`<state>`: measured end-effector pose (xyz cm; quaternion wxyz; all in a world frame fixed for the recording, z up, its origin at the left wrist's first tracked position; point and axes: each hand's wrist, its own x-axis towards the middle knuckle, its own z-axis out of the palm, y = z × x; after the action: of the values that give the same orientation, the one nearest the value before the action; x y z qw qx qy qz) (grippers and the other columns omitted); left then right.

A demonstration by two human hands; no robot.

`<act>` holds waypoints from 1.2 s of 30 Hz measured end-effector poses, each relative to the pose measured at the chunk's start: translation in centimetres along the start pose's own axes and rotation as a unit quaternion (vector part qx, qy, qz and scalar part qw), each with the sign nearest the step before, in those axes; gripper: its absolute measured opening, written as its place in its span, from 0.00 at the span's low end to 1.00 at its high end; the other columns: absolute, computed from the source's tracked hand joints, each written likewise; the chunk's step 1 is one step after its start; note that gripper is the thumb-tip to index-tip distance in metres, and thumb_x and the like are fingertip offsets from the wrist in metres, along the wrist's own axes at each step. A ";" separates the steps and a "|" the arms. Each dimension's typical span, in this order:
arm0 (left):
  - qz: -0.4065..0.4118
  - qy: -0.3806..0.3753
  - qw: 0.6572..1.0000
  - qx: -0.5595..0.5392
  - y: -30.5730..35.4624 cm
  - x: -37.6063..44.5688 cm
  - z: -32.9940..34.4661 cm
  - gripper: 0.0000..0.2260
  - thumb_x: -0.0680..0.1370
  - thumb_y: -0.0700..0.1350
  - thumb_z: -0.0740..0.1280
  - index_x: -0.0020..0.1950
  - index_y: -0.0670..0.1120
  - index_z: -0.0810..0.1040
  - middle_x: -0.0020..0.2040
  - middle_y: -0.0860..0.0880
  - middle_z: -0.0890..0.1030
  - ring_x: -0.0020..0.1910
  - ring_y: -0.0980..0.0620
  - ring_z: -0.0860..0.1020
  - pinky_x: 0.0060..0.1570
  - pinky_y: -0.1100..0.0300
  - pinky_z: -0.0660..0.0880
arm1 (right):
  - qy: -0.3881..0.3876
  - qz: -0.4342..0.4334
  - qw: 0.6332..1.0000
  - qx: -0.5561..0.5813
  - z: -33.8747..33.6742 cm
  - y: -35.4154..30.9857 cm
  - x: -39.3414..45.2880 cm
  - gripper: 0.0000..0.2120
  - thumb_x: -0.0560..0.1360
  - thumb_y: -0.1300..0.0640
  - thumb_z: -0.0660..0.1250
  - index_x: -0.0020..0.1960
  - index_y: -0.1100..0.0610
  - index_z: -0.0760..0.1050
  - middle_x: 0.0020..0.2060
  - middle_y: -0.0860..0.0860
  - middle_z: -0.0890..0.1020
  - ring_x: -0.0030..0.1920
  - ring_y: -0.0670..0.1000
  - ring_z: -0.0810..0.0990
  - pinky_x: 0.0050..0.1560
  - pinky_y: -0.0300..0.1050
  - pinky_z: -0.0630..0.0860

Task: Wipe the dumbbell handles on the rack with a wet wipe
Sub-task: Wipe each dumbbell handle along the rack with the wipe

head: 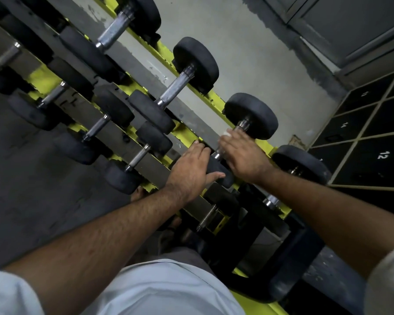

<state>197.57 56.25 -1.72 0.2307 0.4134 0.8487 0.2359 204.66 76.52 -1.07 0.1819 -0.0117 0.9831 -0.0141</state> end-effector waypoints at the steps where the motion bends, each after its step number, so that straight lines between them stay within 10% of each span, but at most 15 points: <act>1: -0.002 -0.001 1.000 0.000 0.0 0.0 0.0 0.37 0.76 0.68 0.61 0.72 0.41 0.66 0.73 0.42 0.67 0.77 0.46 0.60 0.75 0.51 0.60 | -0.013 -0.031 0.999 -0.003 0.0 0.1 -0.2 0.26 0.81 0.46 0.52 0.74 0.57 0.69 0.73 0.55 0.72 0.77 0.55 0.63 0.79 0.54 0.52; 21: -0.018 -0.003 1.000 -0.024 0.5 0.3 -0.5 0.37 0.73 0.69 0.62 0.70 0.42 0.69 0.70 0.45 0.70 0.71 0.48 0.67 0.68 0.51 0.70 | 0.013 0.105 0.993 -0.048 -0.5 -0.1 0.8 0.41 0.79 0.29 0.44 0.73 0.61 0.68 0.73 0.60 0.70 0.77 0.59 0.62 0.79 0.57 0.54; 36: -0.046 -0.045 0.997 -0.048 0.9 0.2 -1.5 0.33 0.74 0.68 0.65 0.68 0.44 0.69 0.65 0.48 0.70 0.61 0.50 0.72 0.60 0.51 0.75 | 0.067 0.051 0.993 0.083 -1.8 1.0 0.0 0.18 0.82 0.51 0.56 0.67 0.55 0.76 0.65 0.54 0.79 0.70 0.55 0.73 0.72 0.57 0.68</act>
<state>197.13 56.62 -0.04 0.2988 0.3725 0.8432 0.2468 203.99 77.56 0.56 0.1162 0.0550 0.9879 -0.0867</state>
